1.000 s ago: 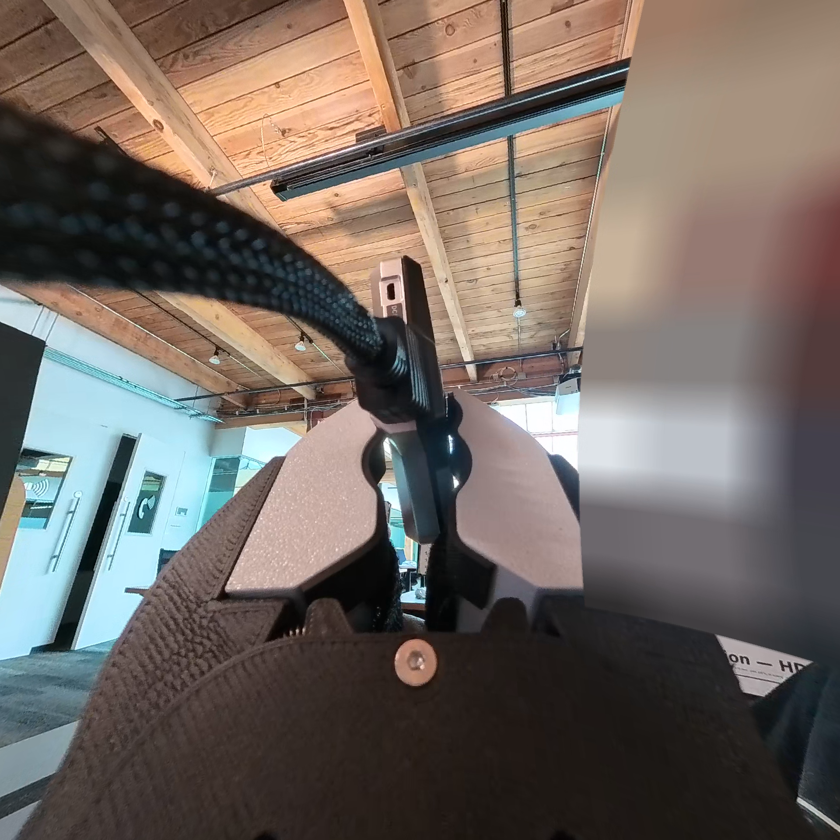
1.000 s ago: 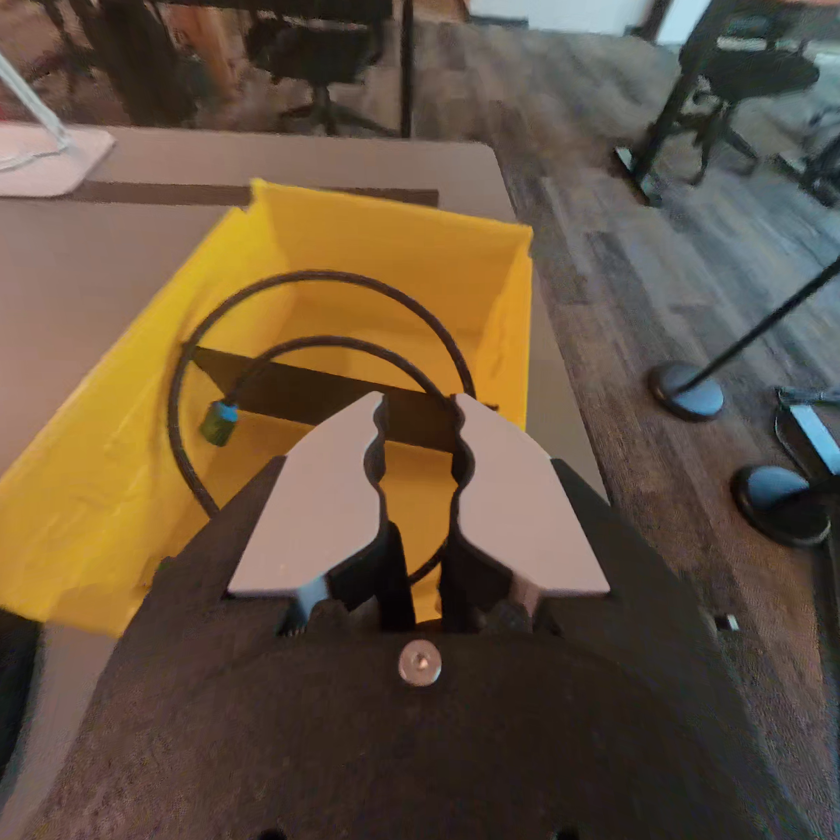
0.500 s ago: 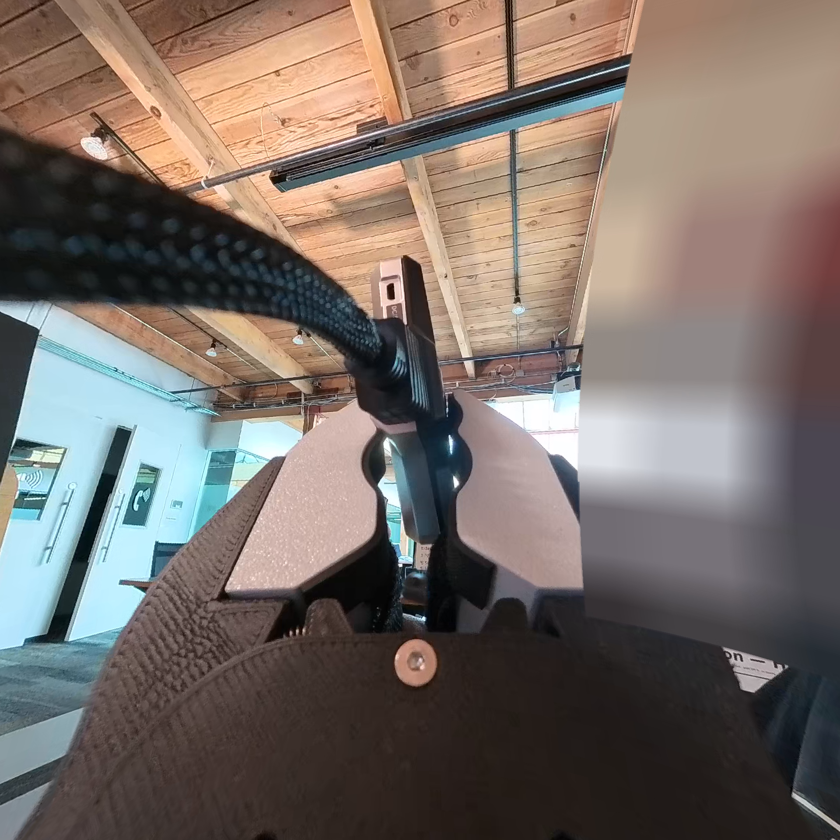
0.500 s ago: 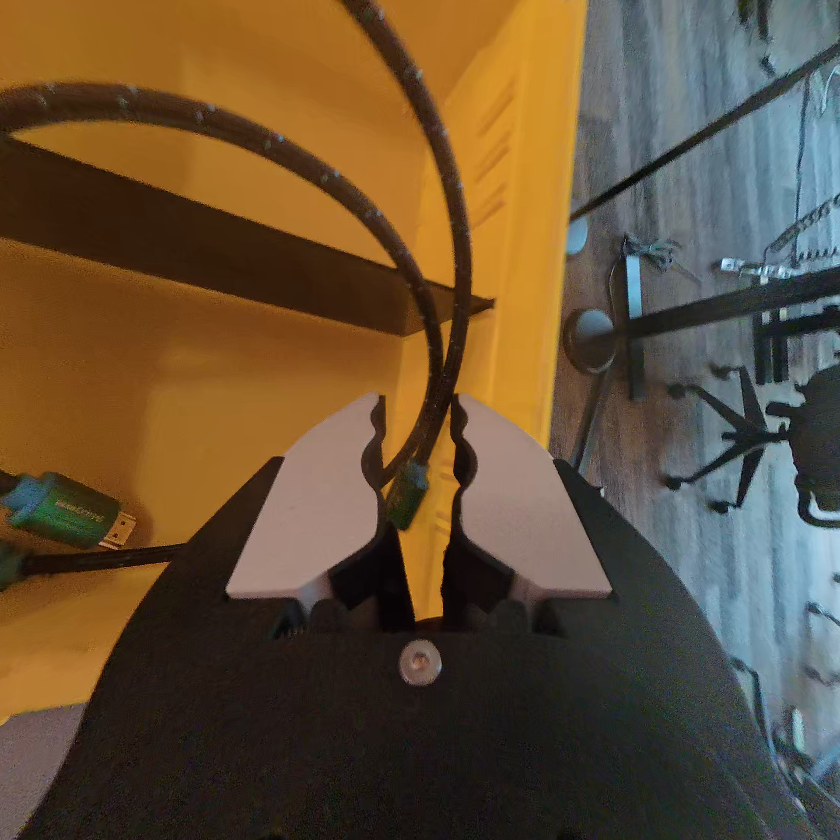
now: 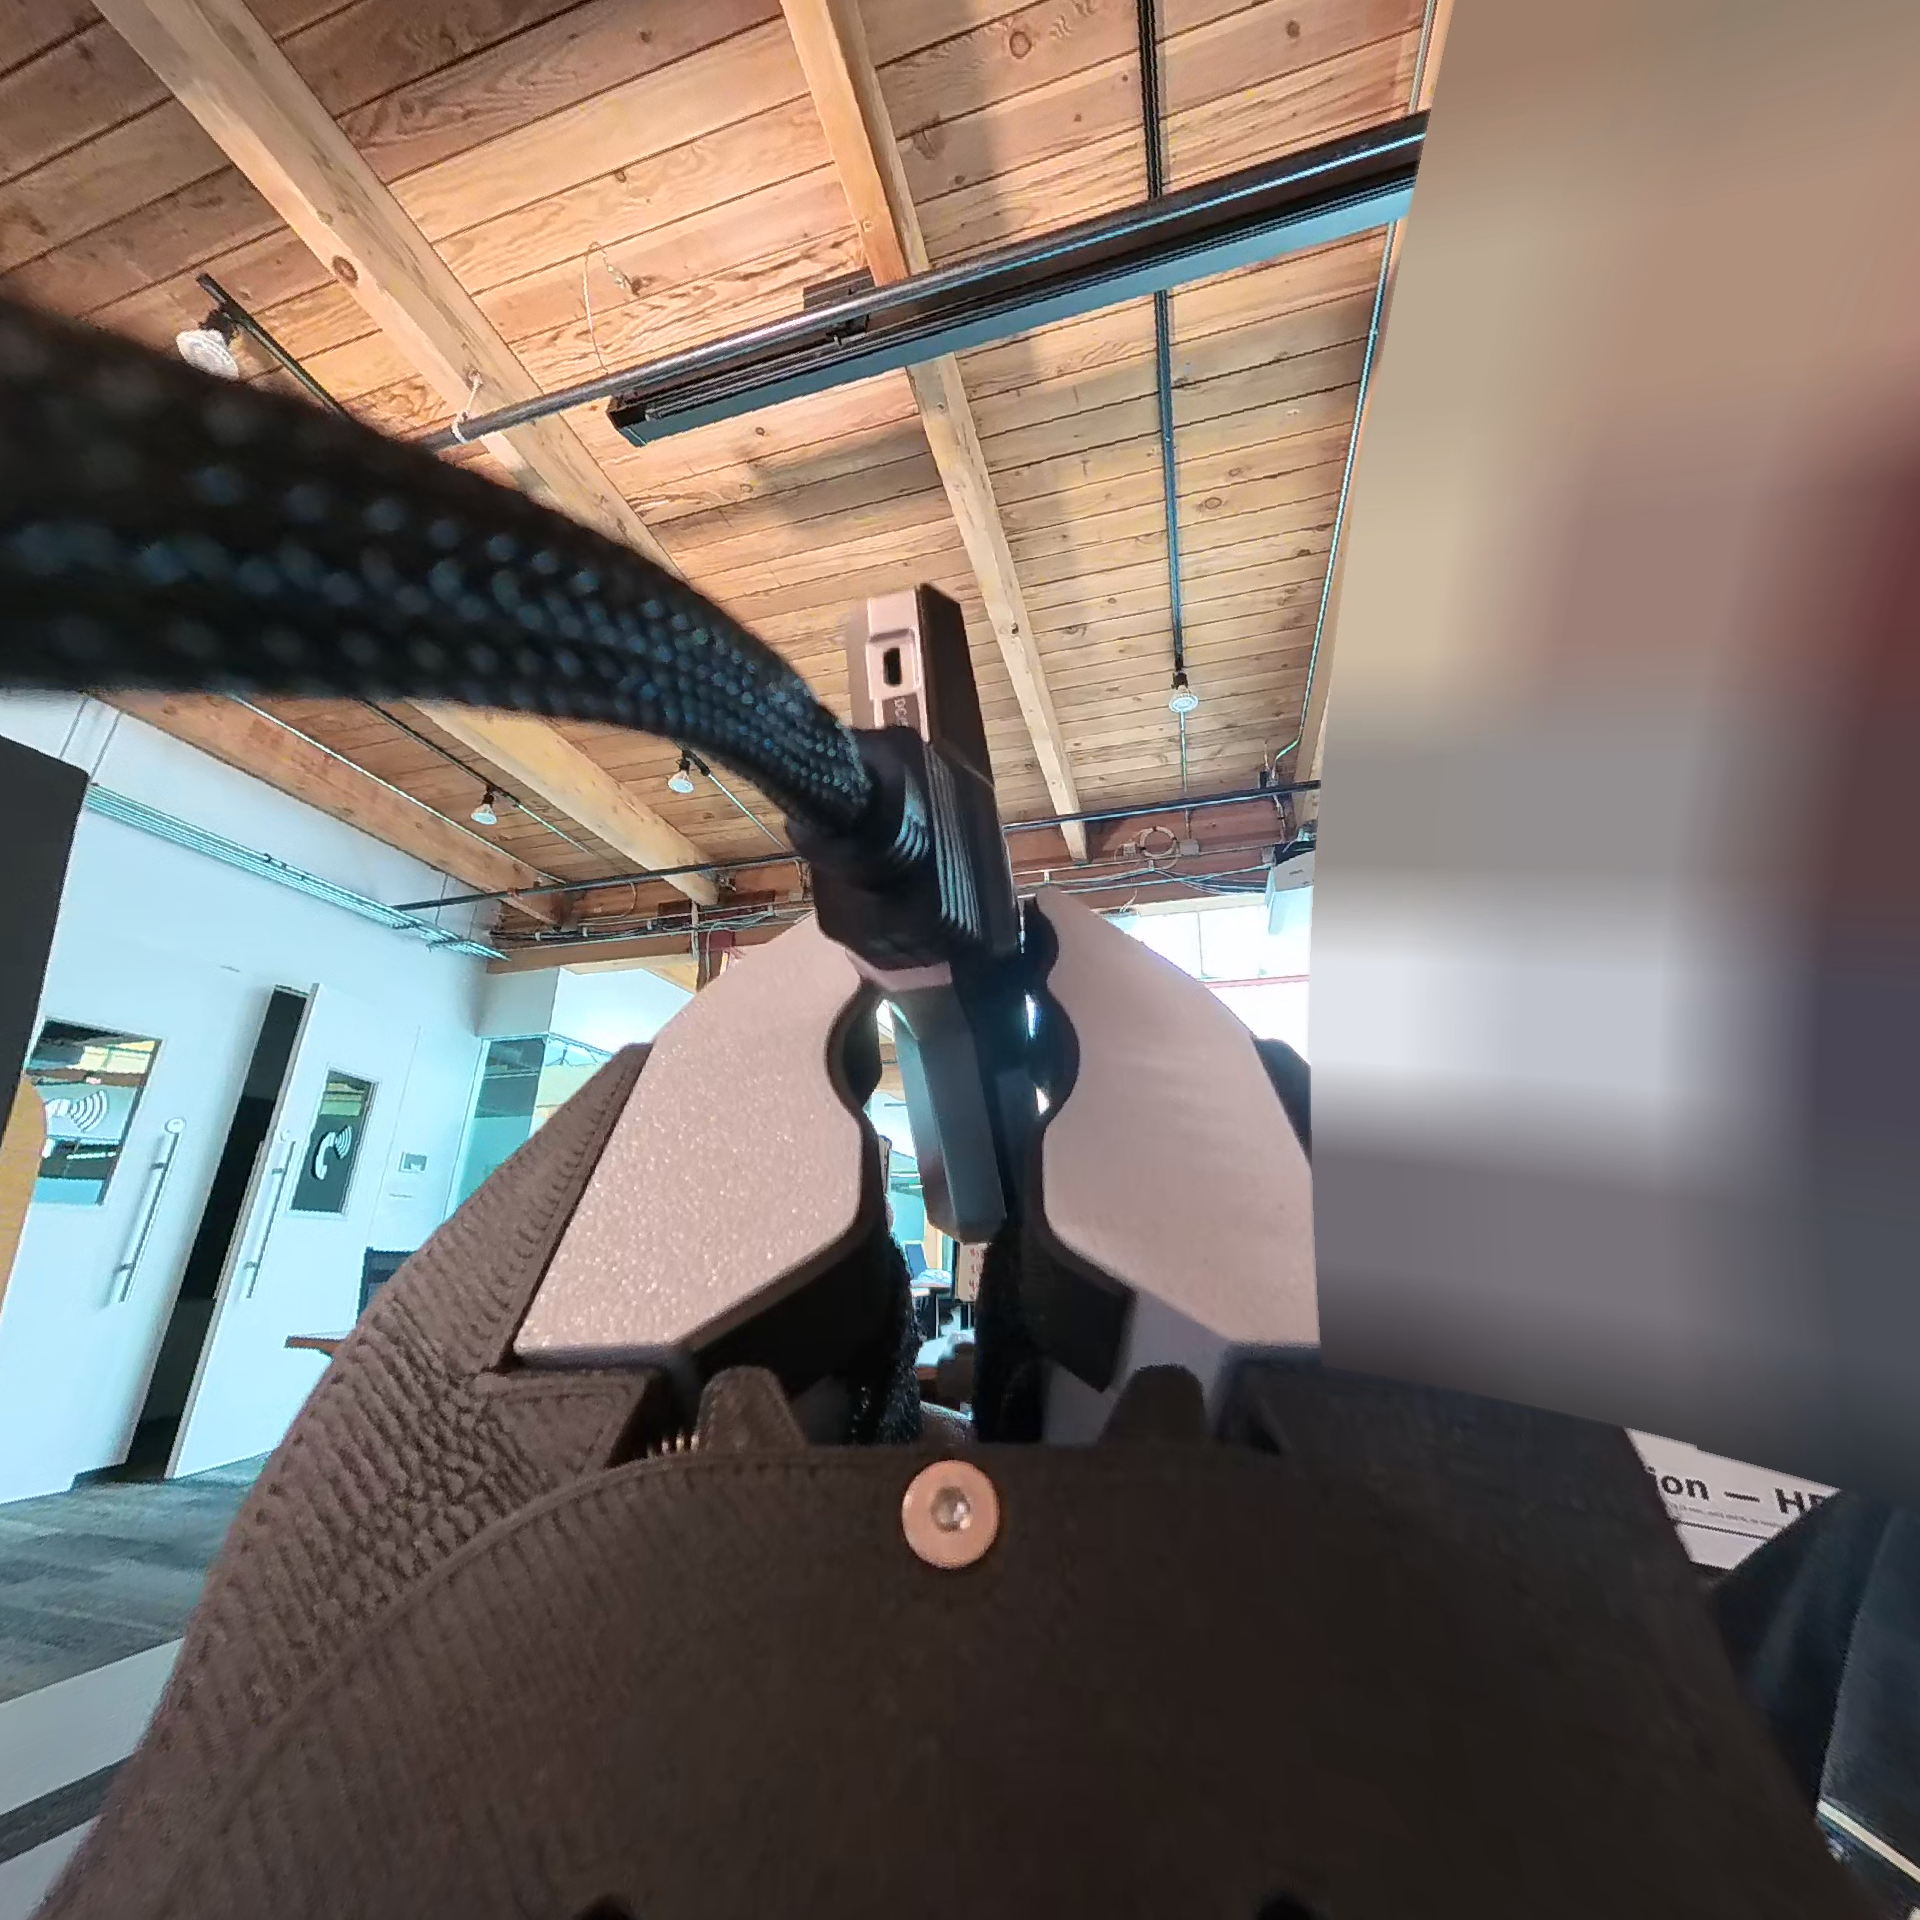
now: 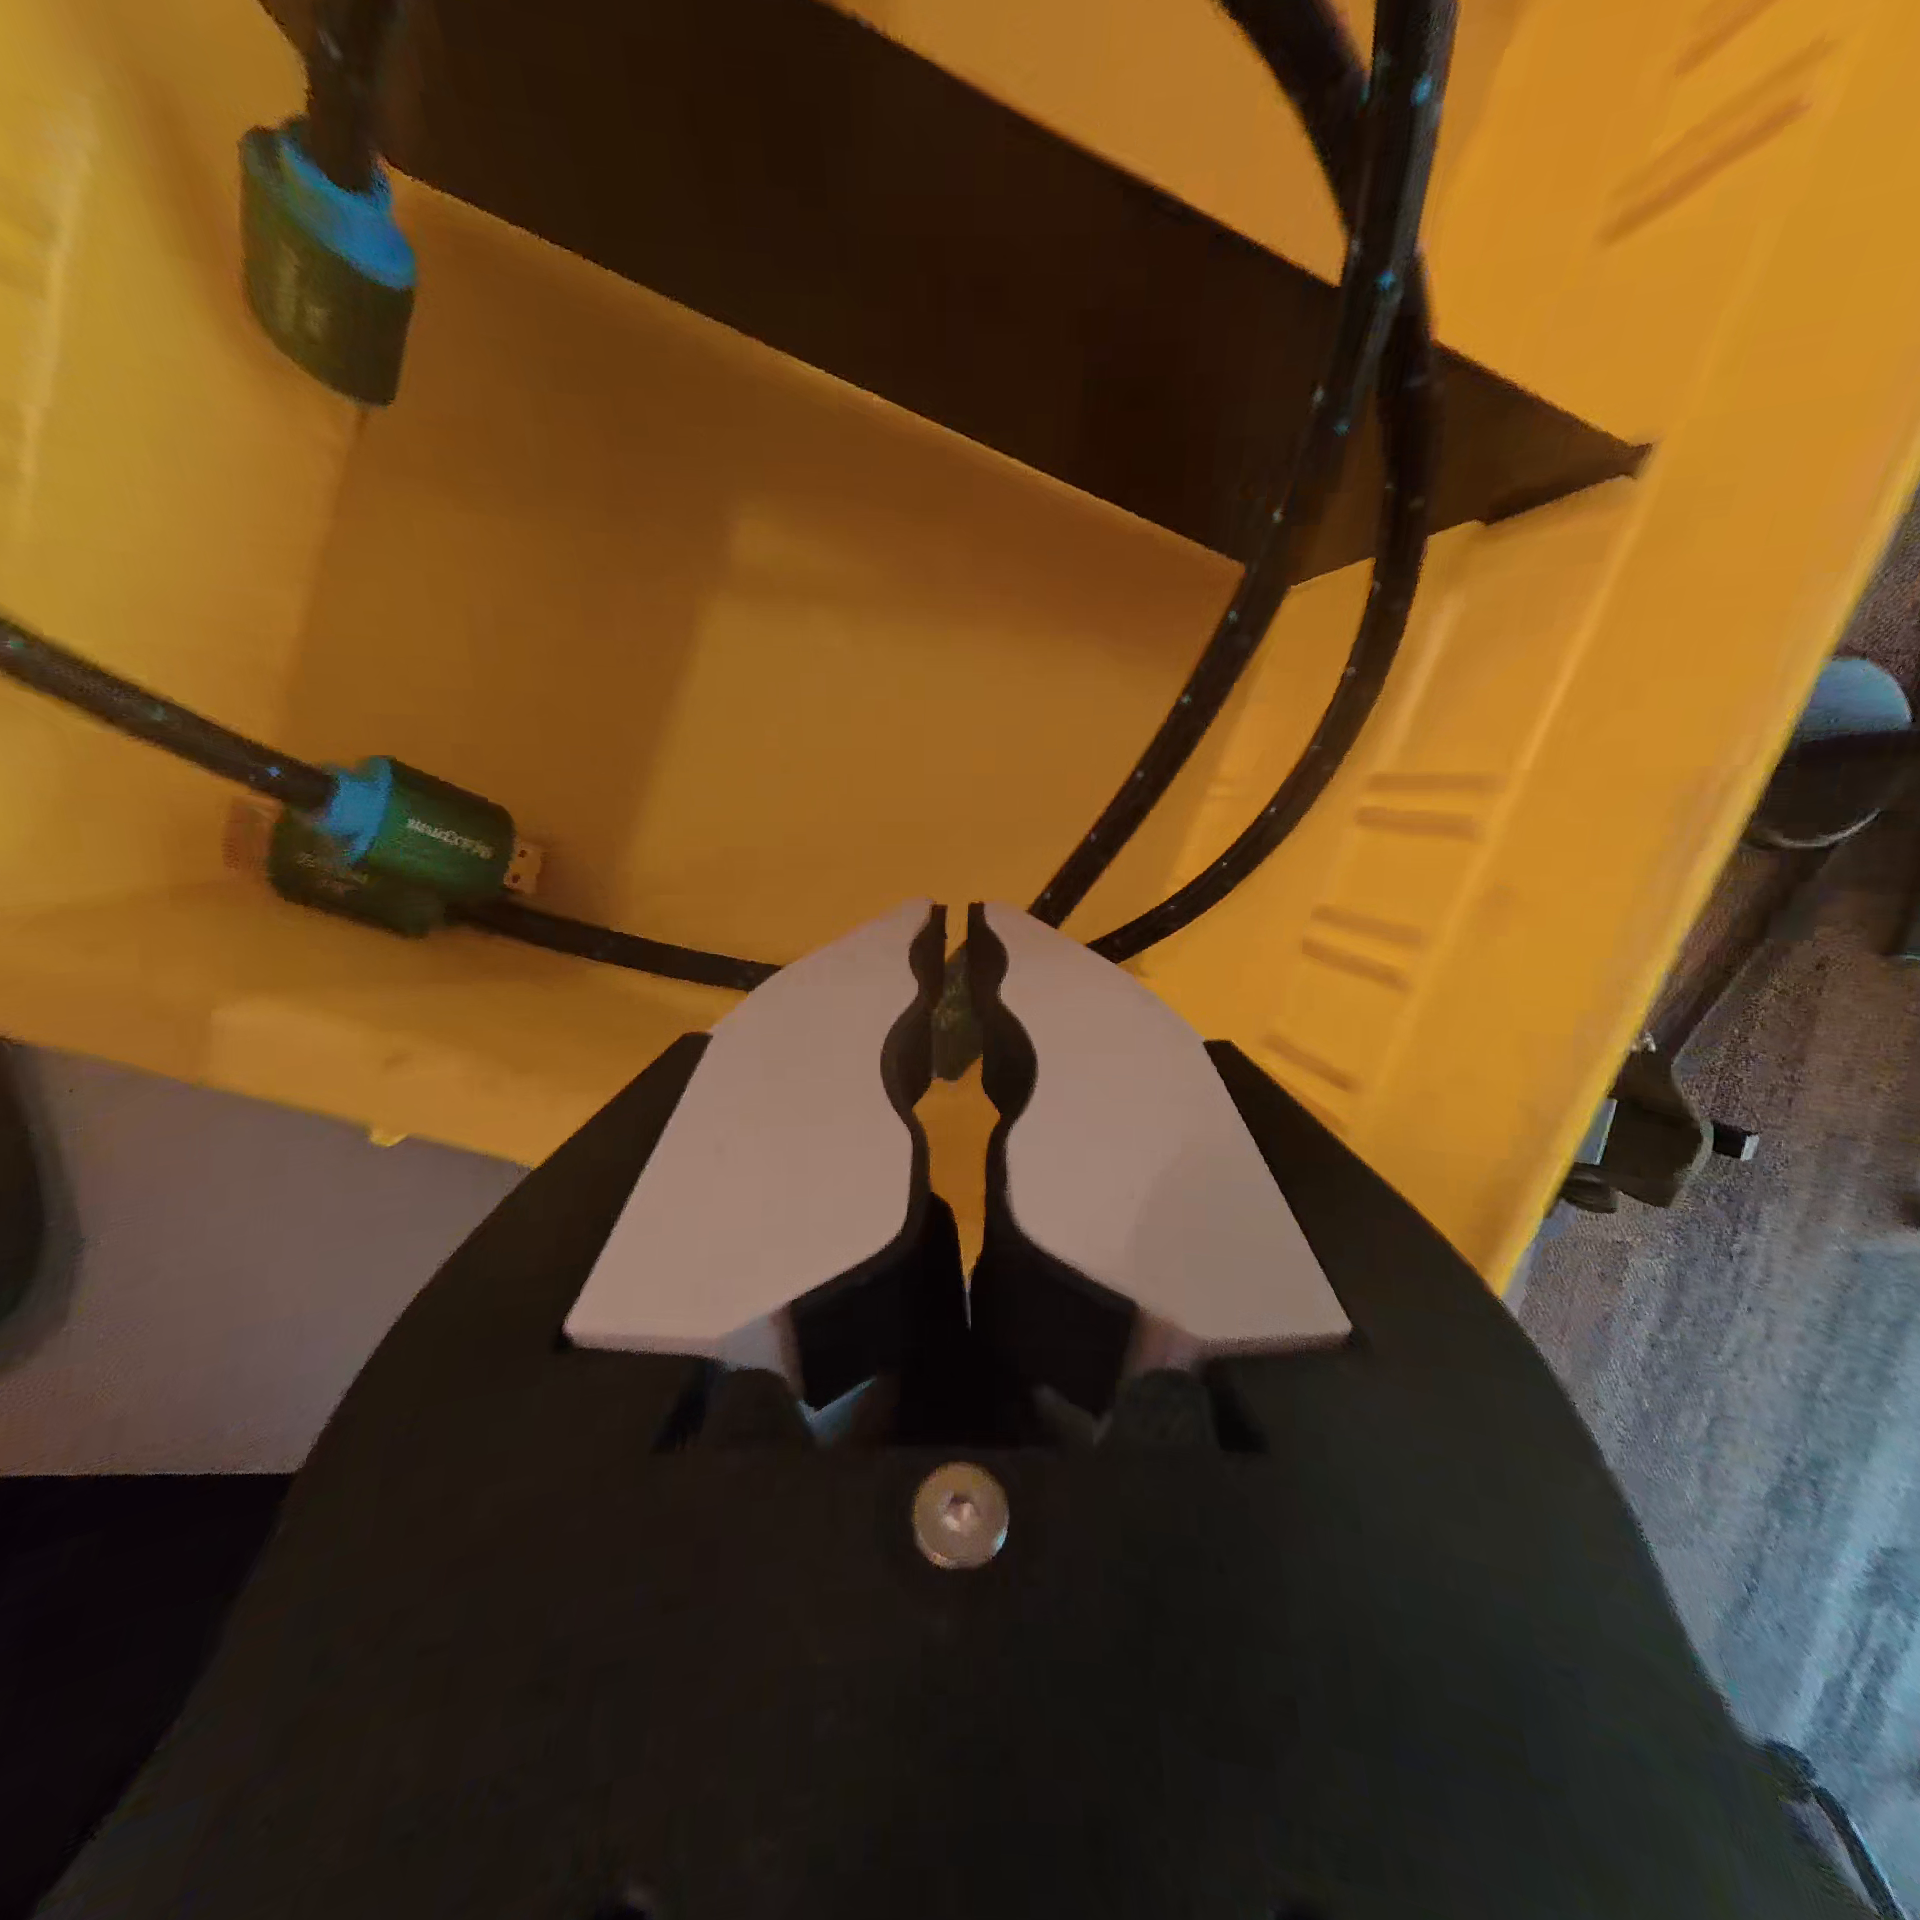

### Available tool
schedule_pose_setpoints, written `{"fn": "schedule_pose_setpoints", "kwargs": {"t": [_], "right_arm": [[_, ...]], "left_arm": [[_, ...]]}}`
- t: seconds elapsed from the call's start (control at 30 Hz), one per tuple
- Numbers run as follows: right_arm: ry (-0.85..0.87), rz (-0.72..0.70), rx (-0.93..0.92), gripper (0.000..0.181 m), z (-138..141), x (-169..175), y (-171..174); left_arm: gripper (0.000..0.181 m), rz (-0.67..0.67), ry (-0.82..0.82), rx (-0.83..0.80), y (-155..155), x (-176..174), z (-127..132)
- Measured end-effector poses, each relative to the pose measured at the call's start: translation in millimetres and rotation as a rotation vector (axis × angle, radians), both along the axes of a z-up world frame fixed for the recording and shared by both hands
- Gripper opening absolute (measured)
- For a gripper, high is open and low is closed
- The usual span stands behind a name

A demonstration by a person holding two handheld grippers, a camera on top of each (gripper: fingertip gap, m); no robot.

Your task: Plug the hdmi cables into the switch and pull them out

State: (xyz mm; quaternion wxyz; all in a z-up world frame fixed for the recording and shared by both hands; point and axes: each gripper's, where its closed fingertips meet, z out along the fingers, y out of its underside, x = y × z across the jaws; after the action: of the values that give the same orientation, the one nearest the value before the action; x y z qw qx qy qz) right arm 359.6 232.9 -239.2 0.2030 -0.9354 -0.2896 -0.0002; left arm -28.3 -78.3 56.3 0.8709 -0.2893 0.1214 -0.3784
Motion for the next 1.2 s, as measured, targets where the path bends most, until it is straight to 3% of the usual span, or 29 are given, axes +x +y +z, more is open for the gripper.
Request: {"fn": "schedule_pose_setpoints", "kwargs": {"t": [0.03,0.13,0.27,0.43,0.57,0.77,0.87,1.03,1.2], "right_arm": [[0.012,-0.011,0.024,0.006,5.2,1.0,1.1],[0.104,0.010,0.195,0.016,38.5,-7.3,7.6],[0.444,0.240,0.587,0.040,129.7,-57.5,-6.0],[0.880,0.532,0.896,0.068,230.2,-112.9,-75.2],[1.120,0.800,1.098,0.076,276.7,-154.0,-138.0],[1.203,1.110,0.956,0.084,272.4,-228.0,-207.8],[1.186,1.317,0.776,0.080,250.0,-260.0,-249.7],[0.870,1.466,0.698,0.049,194.6,-309.2,-277.1],[0.765,1.481,0.709,0.026,169.2,-343.6,-283.8]], "left_arm": [[0.024,0.001,0.002,-0.003,1.2,0.4,-0.5],[0.023,0.013,0.025,-0.044,10.9,1.7,-6.3],[0.023,-0.008,0.137,-0.194,35.1,13.8,-22.0],[0.024,-0.035,0.314,-0.318,51.2,35.4,-45.0],[0.023,-0.096,0.482,-0.405,55.8,55.2,-66.2],[0.023,-0.058,0.831,-0.533,60.5,80.8,-114.8],[0.022,0.010,1.056,-0.617,64.7,86.5,-149.9],[0.022,0.095,1.254,-0.716,75.6,89.6,-189.5],[0.023,0.055,1.312,-0.745,72.7,97.1,-203.5]]}}
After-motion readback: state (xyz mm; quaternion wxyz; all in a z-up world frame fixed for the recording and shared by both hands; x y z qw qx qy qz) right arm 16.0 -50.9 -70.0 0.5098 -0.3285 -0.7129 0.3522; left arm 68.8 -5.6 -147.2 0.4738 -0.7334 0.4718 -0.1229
